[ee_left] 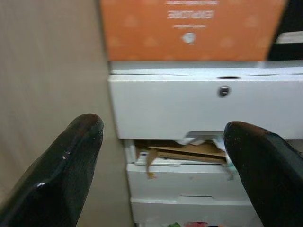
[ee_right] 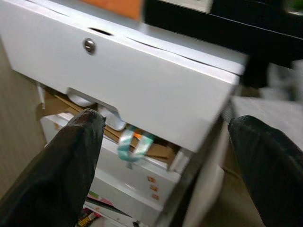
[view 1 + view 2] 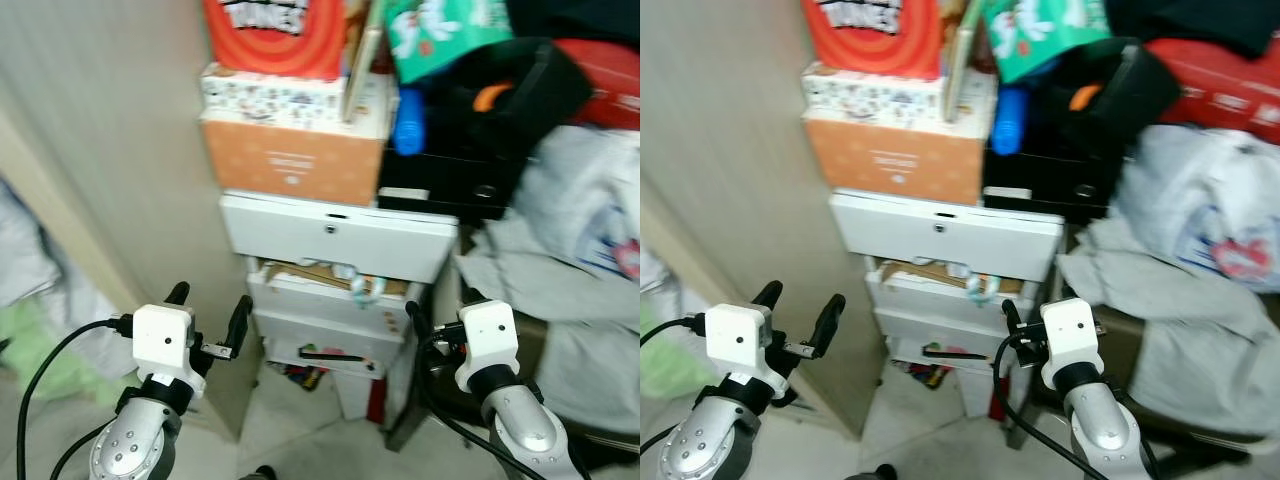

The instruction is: Clean up the room

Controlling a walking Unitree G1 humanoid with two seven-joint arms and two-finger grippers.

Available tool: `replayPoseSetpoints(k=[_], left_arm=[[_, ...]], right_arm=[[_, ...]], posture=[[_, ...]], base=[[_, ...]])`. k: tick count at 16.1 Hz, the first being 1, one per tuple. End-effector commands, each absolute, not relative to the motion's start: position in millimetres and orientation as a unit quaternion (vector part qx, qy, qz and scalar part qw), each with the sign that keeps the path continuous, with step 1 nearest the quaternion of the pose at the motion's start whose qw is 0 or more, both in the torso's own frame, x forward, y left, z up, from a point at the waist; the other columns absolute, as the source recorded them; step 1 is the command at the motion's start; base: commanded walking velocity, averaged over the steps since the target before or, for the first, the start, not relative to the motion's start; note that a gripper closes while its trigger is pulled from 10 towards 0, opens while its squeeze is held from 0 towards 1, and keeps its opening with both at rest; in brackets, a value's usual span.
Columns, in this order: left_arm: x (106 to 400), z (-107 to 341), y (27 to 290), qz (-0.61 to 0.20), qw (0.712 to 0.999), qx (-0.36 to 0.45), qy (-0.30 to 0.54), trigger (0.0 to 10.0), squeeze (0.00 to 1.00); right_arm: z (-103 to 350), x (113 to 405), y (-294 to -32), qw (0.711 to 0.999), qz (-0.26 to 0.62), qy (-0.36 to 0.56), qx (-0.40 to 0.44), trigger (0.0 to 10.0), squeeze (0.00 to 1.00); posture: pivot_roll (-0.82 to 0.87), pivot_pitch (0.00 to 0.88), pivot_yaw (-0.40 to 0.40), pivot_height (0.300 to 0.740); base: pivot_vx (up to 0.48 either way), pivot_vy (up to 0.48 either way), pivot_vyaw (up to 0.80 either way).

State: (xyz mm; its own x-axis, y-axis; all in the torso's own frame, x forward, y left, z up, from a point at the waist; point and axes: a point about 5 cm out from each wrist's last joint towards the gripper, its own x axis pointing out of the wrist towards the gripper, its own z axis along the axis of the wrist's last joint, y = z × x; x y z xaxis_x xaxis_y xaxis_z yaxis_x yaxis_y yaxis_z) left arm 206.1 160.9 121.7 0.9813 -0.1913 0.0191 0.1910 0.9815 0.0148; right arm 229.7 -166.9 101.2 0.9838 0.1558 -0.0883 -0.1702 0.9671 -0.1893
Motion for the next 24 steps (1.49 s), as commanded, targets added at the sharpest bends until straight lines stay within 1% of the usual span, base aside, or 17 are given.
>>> replayPoseSetpoints(k=[1, 3, 10, 11, 19, 24], left_arm=[[207.7, 124.8, 161.6, -0.097, 0.995, 0.017, -0.013, 10.0, 0.00], [208.4, 125.4, 160.4, -0.098, 0.995, 0.016, -0.014, 10.0, 0.00], [210.9, 125.7, 155.5, -0.113, 0.993, 0.009, -0.013, 10.0, 0.00], [211.0, 125.8, 155.2, -0.113, 0.993, 0.008, -0.013, 10.0, 0.00], [210.5, 128.0, 154.9, -0.117, 0.993, 0.007, -0.018, 10.0, 0.00], [204.2, 129.3, 154.0, -0.129, 0.991, -0.003, -0.024, 10.0, 0.00]], right_arm=[[106.1, 231.5, -161.7, 0.991, 0.091, 0.026, -0.094, 10.0, 0.00], [105.4, 232.2, -161.1, 0.991, 0.092, 0.027, -0.094, 10.0, 0.00], [103.4, 232.3, -161.6, 0.991, 0.088, 0.034, -0.094, 10.0, 0.00], [103.5, 232.3, -161.5, 0.991, 0.090, 0.033, -0.095, 10.0, 0.00], [101.9, 231.2, -163.5, 0.990, 0.094, 0.036, -0.103, 10.0, 0.00], [101.4, 230.9, -164.6, 0.989, 0.096, 0.037, -0.105, 10.0, 0.00]], posture=[[-0.05, 0.087, -0.020, 0.740], [-0.05, 0.089, -0.021, 0.740], [-0.05, 0.097, -0.017, 0.740], [-0.05, 0.097, -0.017, 0.740], [-0.05, 0.102, -0.022, 0.740], [-0.05, 0.100, -0.024, 0.740]], base=[[0.000, 0.000, 0.56], [0.000, 0.000, 0.50], [0.000, 0.000, 0.00], [0.000, 0.000, 0.46], [0.000, 0.000, 0.78], [0.000, 0.000, 0.65]])
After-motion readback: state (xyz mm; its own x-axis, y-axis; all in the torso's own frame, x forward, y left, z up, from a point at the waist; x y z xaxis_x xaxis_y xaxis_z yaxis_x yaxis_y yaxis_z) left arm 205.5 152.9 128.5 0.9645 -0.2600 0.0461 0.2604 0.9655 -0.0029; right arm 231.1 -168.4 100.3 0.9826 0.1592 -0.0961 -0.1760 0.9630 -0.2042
